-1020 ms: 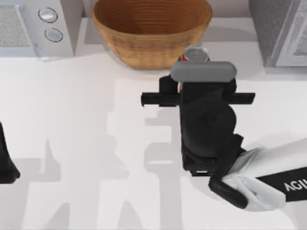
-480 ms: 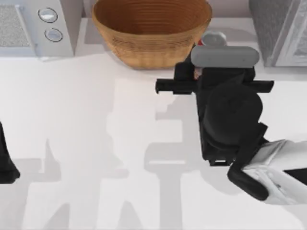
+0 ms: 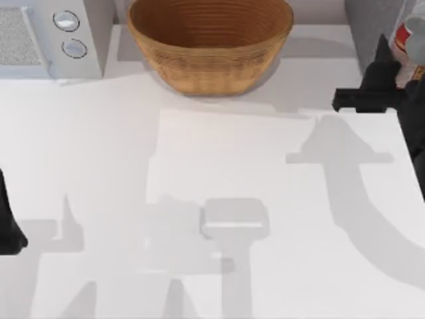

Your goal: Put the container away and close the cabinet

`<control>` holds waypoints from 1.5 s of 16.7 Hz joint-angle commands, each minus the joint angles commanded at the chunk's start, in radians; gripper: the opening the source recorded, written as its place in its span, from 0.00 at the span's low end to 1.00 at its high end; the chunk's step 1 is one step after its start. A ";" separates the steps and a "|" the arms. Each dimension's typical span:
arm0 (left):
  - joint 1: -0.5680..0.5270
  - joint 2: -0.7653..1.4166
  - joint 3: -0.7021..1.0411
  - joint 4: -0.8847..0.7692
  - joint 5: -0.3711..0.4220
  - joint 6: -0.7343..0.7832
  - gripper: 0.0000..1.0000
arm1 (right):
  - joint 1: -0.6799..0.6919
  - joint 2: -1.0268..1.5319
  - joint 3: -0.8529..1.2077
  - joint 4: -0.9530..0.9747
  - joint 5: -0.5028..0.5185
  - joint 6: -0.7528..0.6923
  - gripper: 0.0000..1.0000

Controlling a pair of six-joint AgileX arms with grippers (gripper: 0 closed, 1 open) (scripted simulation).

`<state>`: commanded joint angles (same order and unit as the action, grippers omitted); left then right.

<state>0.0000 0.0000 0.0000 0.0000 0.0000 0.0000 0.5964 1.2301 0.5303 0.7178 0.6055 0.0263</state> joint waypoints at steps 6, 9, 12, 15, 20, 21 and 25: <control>0.000 0.000 0.000 0.000 0.000 0.000 1.00 | -0.251 -0.537 -0.222 -0.304 -0.270 -0.014 0.00; 0.000 0.000 0.000 0.000 0.000 0.000 1.00 | -0.372 -0.809 -0.336 -0.457 -0.400 -0.022 0.00; 0.000 0.000 0.000 0.000 0.000 0.000 1.00 | -0.480 -1.037 -0.435 -0.588 -0.506 -0.029 0.00; 0.000 0.000 0.000 0.000 0.000 0.000 1.00 | -0.561 -1.178 -0.504 -0.681 -0.578 -0.029 0.00; 0.000 0.000 0.000 0.000 0.000 0.000 1.00 | -0.596 -1.230 -0.530 -0.718 -0.606 -0.026 0.00; 0.000 0.000 0.000 0.000 0.000 0.000 1.00 | -0.596 -1.230 -0.530 -0.718 -0.606 -0.026 0.00; 0.000 0.000 0.000 0.000 0.000 0.000 1.00 | -0.590 -1.209 -0.498 -0.718 -0.602 -0.019 0.00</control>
<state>0.0000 0.0000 0.0000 0.0000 0.0000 0.0000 0.0066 0.0208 0.0319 0.0002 0.0040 0.0078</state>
